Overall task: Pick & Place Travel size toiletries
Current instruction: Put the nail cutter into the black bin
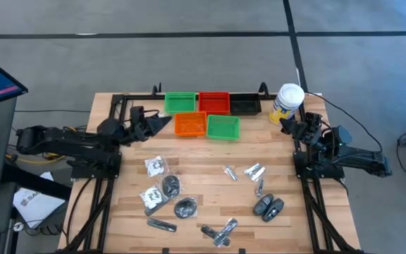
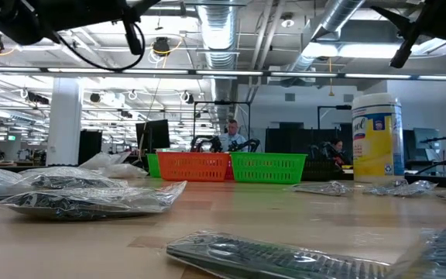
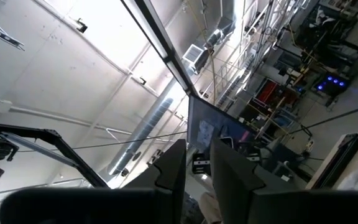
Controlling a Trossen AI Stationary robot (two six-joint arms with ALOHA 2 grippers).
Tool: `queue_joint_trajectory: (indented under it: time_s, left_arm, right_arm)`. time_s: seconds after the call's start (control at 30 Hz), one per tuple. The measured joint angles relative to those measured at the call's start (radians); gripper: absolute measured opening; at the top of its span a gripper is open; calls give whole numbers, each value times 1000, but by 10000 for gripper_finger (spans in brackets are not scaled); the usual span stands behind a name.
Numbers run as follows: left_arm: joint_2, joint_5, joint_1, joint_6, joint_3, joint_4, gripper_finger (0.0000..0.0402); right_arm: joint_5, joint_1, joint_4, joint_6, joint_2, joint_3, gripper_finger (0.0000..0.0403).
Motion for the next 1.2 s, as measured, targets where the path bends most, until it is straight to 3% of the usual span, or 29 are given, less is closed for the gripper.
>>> queue_joint_trajectory:
  time_s: [0.5,0.73,1.2]
  left_arm:
    - [23,62,74,-2,44,-1,7]
    - [23,61,76,-2,44,-1,7]
    - [18,6,76,5,44,112,7]
  right_arm:
    - [1,9,65,-30,48,61,67]
    - [-3,9,68,-105,212,185,67]
    - [-170,9,66,-145,569,439,67]
